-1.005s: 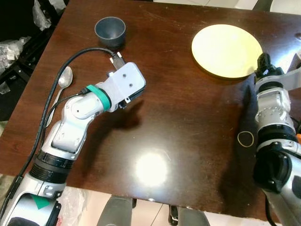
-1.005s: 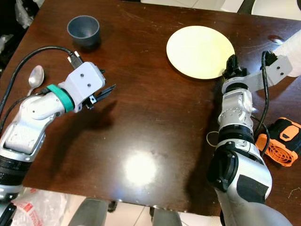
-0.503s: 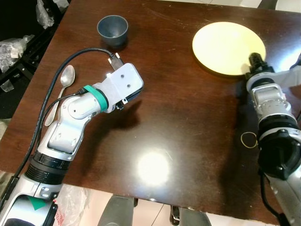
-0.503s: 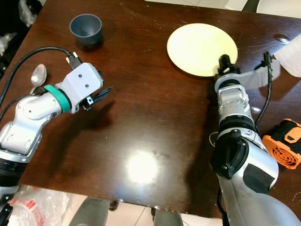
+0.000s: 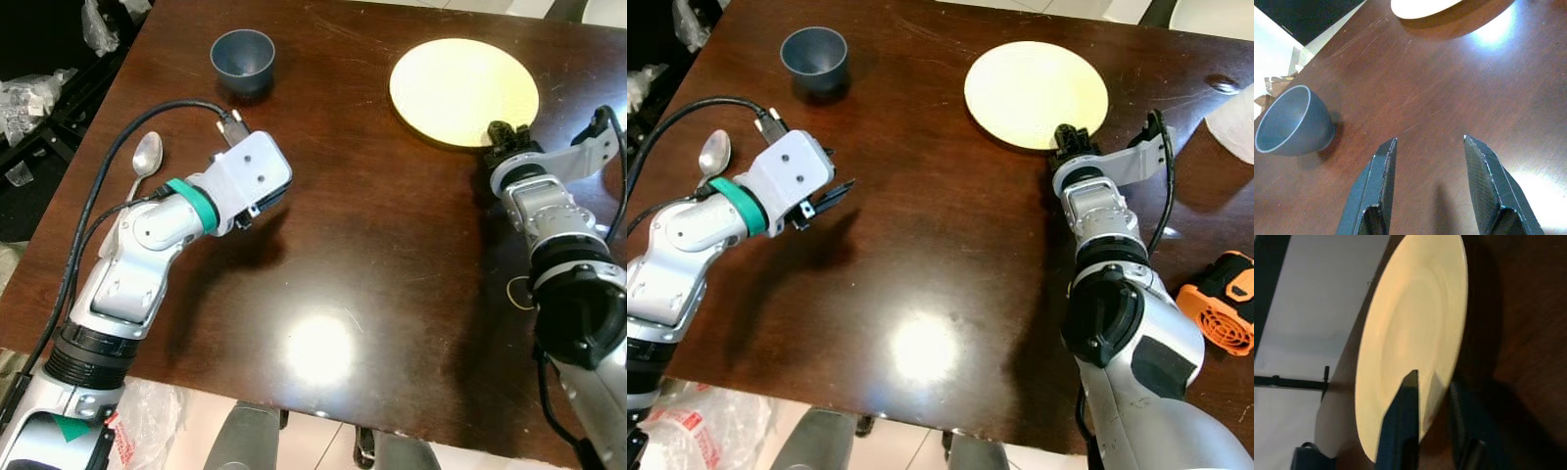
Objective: Setting the table
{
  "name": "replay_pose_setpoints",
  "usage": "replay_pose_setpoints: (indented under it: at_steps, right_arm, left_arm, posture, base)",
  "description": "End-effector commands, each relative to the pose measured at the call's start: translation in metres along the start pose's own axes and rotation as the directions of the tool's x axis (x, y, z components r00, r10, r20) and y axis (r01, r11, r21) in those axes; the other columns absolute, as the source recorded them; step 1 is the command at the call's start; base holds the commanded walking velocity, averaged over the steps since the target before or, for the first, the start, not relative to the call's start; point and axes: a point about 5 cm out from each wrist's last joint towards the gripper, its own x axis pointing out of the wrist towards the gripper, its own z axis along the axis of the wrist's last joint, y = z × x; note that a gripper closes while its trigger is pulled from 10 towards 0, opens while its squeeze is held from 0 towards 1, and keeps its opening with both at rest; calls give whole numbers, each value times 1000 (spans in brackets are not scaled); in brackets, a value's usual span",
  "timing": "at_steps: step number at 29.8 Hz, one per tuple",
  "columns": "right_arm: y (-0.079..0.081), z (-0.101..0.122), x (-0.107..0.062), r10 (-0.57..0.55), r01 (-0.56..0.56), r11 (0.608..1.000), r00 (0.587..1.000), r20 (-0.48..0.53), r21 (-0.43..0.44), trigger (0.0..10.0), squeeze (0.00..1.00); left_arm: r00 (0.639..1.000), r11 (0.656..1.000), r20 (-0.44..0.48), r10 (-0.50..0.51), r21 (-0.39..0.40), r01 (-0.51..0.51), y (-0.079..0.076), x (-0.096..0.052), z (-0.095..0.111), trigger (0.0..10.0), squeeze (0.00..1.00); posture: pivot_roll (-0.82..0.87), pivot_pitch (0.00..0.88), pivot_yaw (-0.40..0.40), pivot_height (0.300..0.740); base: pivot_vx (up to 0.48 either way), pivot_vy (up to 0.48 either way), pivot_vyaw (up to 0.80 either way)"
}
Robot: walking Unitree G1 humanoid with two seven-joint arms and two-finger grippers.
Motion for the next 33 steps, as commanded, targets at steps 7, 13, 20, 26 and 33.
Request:
replay_pose_setpoints:
  at_steps: [7, 13, 20, 26, 33]
  right_arm:
    - [-6, -4, -3, 25, -24, 999, 999, -32, 22, 0, 0]
    - [-2, -2, -2, 81, -80, 997, 996, -35, 14, 0, 0]
    - [9, 1, -7, 244, -246, 969, 968, -59, -15, 4824, 0]
    - [19, -2, -44, 362, -366, 929, 929, -76, -47, 10000, 0]
    - [13, -44, -111, 372, -388, 921, 900, -229, -28, 10000, 0]
  left_arm:
    - [1000, 1000, -8, -16, -14, 16, -5, 0, -3, 10000, 0]
    - [1000, 1000, 0, -18, -22, 18, -7, 2, -1, 10000, 0]
    - [999, 999, 38, -21, -46, 23, -13, 12, 3, 10000, 0]
    - [994, 990, 108, 19, -141, -3, 0, 17, 15, 10000, 0]
    - [983, 947, 169, 74, -320, -16, 43, 7, 24, 10000, 0]
  posture:
    - [322, 200, 109, 740]
    - [298, 188, 111, 740]
    - [244, 166, 106, 740]
    - [201, 149, 107, 740]
    - [126, 114, 101, 740]
  base:
    - [0, 0, 0]
    - [0, 0, 0]
    - [0, 0, 0]
    - [0, 0, 0]
    - [0, 0, 0]
